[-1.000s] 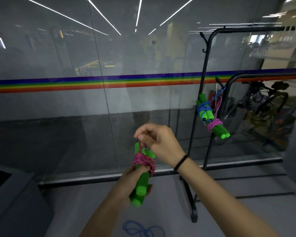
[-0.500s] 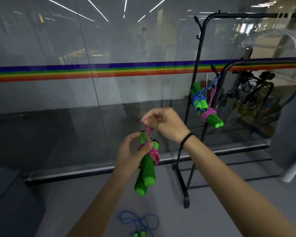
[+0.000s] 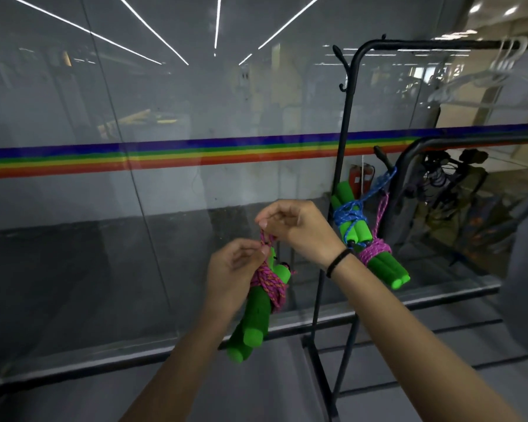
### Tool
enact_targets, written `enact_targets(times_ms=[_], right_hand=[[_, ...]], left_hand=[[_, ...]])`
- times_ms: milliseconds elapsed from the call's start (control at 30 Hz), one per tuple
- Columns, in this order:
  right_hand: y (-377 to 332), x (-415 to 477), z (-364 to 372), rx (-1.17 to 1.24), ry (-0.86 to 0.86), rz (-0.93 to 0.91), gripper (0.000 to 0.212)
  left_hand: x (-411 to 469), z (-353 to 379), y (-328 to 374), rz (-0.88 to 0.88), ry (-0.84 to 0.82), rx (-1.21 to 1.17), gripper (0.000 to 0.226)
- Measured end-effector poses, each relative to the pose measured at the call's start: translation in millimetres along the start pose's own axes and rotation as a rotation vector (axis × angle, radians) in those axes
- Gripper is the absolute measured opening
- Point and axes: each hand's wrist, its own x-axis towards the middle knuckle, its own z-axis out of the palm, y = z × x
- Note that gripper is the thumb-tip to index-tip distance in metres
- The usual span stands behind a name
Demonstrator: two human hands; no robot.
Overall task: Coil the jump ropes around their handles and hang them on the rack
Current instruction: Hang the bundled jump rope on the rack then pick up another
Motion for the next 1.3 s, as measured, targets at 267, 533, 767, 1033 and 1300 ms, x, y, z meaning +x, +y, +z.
enact_targets(times_ms=[267, 533, 767, 1033, 1300], right_hand=[[51, 118, -61, -0.082, 0.154, 0.102, 0.015], [87, 223, -107, -0.032, 0.402, 0.165, 0.015], [111, 296, -148, -0.046, 0.648, 0.162, 0.009], [129, 368, -198, -0.203, 0.872, 0.169, 0.008], [135, 408, -234, -0.323, 1.057, 0.106, 0.016]], left_hand=[[137, 58, -10, 0.041, 0.016, 0.0, 0.007], [272, 100, -8, 0.105, 0.02, 0.094, 0.003], [382, 143, -11, 0.126, -0.152, 0.031, 0.012], [493, 188, -2, 0.171, -0.468, 0.009, 0.006], [561, 229, 18, 0.228, -0.646, 0.015, 0.018]])
